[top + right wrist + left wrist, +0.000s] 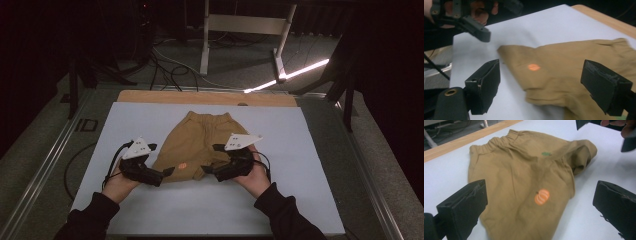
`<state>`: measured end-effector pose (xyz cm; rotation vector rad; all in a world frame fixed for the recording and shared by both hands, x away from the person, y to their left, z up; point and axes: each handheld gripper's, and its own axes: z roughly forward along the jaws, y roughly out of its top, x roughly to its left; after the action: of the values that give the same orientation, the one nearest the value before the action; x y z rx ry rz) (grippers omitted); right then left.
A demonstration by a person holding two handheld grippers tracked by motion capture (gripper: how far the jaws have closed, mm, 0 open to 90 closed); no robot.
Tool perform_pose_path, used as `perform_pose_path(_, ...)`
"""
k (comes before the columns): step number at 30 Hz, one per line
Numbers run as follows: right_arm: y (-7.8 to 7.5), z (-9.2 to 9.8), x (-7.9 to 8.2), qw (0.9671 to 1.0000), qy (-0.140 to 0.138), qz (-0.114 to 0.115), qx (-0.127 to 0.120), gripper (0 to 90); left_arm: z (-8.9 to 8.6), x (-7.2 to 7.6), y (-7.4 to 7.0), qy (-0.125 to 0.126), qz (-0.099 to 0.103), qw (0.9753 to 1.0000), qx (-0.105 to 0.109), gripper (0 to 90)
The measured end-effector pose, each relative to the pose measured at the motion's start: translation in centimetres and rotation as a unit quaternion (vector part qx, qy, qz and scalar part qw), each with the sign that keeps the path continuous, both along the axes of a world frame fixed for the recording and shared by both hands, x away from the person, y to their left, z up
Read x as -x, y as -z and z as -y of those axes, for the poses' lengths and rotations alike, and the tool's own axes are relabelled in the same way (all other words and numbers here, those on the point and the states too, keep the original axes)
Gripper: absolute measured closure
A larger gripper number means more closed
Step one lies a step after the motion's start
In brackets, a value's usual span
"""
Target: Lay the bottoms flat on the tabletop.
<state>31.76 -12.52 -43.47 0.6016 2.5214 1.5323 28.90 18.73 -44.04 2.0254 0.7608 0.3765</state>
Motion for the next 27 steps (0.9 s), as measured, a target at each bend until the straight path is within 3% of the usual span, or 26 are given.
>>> perform_pose_path(3,0.7,-1.3,0.9,0.9999,-0.016,-0.001,0.006,19.7,-0.7,1.0,0.7,-0.003,-0.013,0.9999,-0.003,2.5)
perform_pose_path(8,2.5,-2.0,1.8,0.9993,-0.031,-0.019,0.012,26.6,-1.7,2.5,2.8,-0.015,-0.018,0.9992,-0.033,2.6)
perform_pose_path(11,3.5,-1.9,2.2,0.9986,-0.034,-0.027,0.029,26.7,-2.8,2.9,4.1,-0.027,-0.020,0.9978,-0.057,6.9)
perform_pose_path(13,3.7,-1.5,2.5,0.9986,-0.031,-0.020,0.037,26.6,-3.6,3.0,5.1,-0.034,-0.030,0.9970,-0.063,9.2)
perform_pose_path(16,3.8,-0.5,2.7,0.9990,-0.023,-0.016,0.034,24.4,-4.5,2.9,6.1,-0.038,-0.038,0.9962,-0.069,17.4)
perform_pose_path(21,3.6,1.5,3.1,0.9997,-0.008,-0.021,0.008,16.8,-4.7,2.7,7.3,-0.010,-0.056,0.9959,-0.071,39.0)
perform_pose_path(27,3.4,3.8,3.5,0.9997,0.021,-0.009,0.007,14.2,-3.7,3.0,6.9,0.020,-0.038,0.9947,-0.093,79.7)
